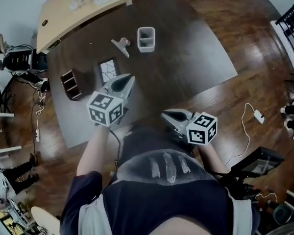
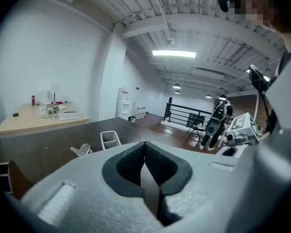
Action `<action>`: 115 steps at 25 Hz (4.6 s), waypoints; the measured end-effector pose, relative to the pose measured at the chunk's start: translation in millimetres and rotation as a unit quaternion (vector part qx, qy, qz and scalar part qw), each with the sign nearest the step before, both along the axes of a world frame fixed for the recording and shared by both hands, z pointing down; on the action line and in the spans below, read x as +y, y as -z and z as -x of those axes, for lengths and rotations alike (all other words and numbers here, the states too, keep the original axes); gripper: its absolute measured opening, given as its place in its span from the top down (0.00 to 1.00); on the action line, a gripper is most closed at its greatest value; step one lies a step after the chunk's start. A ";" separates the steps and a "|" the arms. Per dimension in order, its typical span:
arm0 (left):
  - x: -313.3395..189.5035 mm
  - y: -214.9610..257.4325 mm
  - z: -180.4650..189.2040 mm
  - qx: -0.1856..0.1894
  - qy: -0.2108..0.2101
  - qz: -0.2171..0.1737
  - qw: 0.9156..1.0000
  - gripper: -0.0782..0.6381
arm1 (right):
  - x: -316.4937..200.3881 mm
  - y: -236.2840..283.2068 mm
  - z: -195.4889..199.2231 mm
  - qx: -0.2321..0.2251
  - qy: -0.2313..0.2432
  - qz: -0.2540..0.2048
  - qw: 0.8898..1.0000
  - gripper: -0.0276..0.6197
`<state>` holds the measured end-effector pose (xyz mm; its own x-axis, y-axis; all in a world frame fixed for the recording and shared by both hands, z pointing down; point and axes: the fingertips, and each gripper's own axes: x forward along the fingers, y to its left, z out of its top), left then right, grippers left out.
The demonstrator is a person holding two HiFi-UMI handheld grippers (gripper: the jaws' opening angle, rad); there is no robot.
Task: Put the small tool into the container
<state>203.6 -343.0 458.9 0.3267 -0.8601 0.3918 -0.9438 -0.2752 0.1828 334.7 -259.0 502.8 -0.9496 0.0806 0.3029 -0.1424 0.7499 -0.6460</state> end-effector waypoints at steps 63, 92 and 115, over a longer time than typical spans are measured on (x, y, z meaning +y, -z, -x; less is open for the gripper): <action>-175.8 -218.9 233.4 -0.063 0.311 0.245 0.916 0.76 | -199.9 -65.0 10.6 0.165 0.201 -0.012 0.966 0.96; -313.4 -73.5 140.9 0.062 0.298 -0.085 0.949 0.77 | -217.0 -60.9 -12.3 0.151 0.151 0.003 0.977 0.96; -288.2 -132.1 102.9 -0.162 0.288 -0.065 0.942 0.73 | -228.1 -43.8 -14.9 0.137 0.166 -0.031 0.976 0.96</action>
